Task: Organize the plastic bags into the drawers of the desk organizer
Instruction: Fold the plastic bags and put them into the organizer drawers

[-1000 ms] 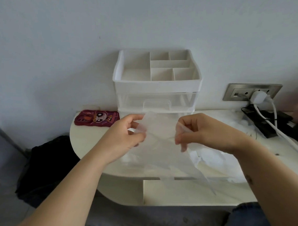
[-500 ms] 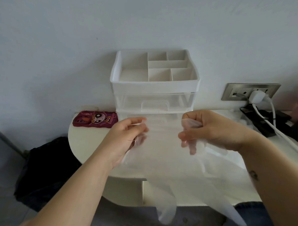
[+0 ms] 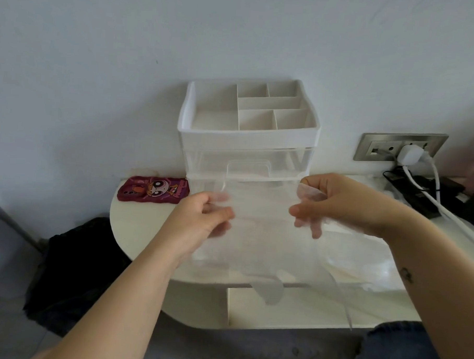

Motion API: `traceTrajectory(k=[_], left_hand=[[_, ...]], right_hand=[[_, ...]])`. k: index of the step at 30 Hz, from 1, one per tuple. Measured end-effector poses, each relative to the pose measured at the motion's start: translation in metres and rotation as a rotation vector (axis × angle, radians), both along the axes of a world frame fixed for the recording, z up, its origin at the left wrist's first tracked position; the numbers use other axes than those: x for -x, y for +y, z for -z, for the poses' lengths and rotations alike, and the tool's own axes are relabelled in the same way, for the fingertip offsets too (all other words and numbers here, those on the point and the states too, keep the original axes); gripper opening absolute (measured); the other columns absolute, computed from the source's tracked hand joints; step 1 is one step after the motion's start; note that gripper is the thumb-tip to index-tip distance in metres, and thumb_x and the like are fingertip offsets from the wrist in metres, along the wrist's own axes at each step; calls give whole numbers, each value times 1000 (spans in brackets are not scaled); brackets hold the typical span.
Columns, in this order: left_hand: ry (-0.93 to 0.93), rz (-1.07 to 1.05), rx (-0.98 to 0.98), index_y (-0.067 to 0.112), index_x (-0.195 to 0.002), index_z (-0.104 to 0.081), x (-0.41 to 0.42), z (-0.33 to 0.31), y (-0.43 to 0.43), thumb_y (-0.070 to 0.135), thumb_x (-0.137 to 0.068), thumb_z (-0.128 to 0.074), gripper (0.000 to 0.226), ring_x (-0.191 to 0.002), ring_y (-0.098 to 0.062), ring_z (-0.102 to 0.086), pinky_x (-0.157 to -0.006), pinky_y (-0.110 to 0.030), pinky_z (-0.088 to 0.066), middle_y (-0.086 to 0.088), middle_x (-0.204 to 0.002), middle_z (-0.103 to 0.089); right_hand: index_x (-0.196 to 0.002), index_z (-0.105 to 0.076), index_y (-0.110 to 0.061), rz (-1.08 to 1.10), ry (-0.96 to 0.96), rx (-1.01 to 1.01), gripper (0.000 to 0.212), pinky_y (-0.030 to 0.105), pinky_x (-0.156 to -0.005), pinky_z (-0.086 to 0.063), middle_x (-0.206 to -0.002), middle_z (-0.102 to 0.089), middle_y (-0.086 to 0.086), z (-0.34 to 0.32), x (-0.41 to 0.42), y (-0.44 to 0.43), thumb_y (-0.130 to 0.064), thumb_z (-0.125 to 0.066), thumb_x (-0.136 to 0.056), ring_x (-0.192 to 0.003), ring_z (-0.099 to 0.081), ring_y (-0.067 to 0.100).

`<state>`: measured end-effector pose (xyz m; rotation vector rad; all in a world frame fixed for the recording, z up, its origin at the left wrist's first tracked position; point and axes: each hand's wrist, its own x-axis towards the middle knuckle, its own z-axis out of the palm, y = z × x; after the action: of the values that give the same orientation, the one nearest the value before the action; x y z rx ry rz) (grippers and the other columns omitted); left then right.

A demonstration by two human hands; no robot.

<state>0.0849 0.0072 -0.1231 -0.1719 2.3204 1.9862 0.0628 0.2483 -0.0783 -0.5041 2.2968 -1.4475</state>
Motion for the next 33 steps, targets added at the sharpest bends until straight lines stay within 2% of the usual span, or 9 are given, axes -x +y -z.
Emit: traceTrajectory(k=[4, 7, 10, 13, 16, 20, 27, 30, 33], left_hand=[[2, -50, 37, 17, -88, -66, 3, 4, -7, 11, -95, -54, 15, -61, -5, -68, -60, -17, -55, 3, -70, -73], [-45, -95, 63, 15, -86, -64, 6, 11, -7, 11, -97, -49, 19, -64, -8, -70, -57, -17, -55, -1, -73, -73], [-62, -128, 116, 15, -84, -61, 10, 16, -5, 11, -99, -45, 22, -63, -8, -70, -57, -19, -56, 0, -74, -72], [-41, -136, 195, 11, -87, -61, 14, 20, -3, 11, -99, -44, 21, -68, -13, -70, -62, -24, -55, 0, -74, -72], [-3, -134, 272, 14, -88, -59, 13, 23, -2, 11, -98, -44, 19, -63, -8, -70, -59, -22, -55, 3, -75, -72], [43, -146, 425, 13, -94, -56, 14, 28, -2, 16, -98, -43, 14, -65, -8, -69, -74, -37, -58, 2, -79, -71], [134, -137, 867, 20, -131, -44, 10, 25, -3, 21, -94, -53, 38, -101, -18, -59, -78, -31, -47, 0, -119, -57], [335, -147, 1079, 22, -122, -50, 7, 18, 1, 21, -92, -57, 31, -111, -18, -48, -74, -27, -43, 3, -122, -46], [347, 121, 1011, 24, -113, -60, 8, 19, 10, 18, -92, -56, 22, -107, -13, -54, -87, -28, -45, 7, -117, -56]], right_hand=[[-65, -51, -24, 194, 208, -308, 25, 27, -67, -43, -72, -70, -7, 7, 4, -3, -25, -72, -78, -66, -69, 12], [-97, -60, -27, 472, 619, -617, 22, 29, -74, -41, -94, -64, -14, 14, -3, -19, -31, -71, -79, -91, -61, 16], [-100, -65, -21, 458, 995, -488, 26, 34, -76, -44, -98, -66, -3, 21, -18, -45, -24, -75, -76, -90, -58, 23], [-99, -66, -24, 235, 785, -508, 14, 33, -75, -51, -97, -66, -7, 38, -31, -65, -24, -63, -86, -83, -59, 14], [-127, -55, -24, 56, 506, -743, 32, 30, -94, -45, -125, -57, -4, 61, -23, -67, -30, -46, -97, -115, -51, 16], [-131, -48, -18, -19, 334, -767, 39, 35, -101, -39, -131, -50, 1, 71, -7, -67, -36, -41, -98, -123, -45, 21], [-145, -32, -20, -123, 271, -819, 58, 36, -109, -29, -153, -26, 1, 82, 12, -77, -45, -46, -95, -137, -30, 23], [-146, -31, -20, -144, 301, -848, 59, 37, -113, -21, -157, -18, 1, 85, 18, -81, -47, -43, -95, -141, -23, 22], [-148, -29, -22, -172, 310, -806, 55, 36, -116, -15, -159, -11, 2, 85, 21, -83, -42, -41, -97, -145, -15, 19]])
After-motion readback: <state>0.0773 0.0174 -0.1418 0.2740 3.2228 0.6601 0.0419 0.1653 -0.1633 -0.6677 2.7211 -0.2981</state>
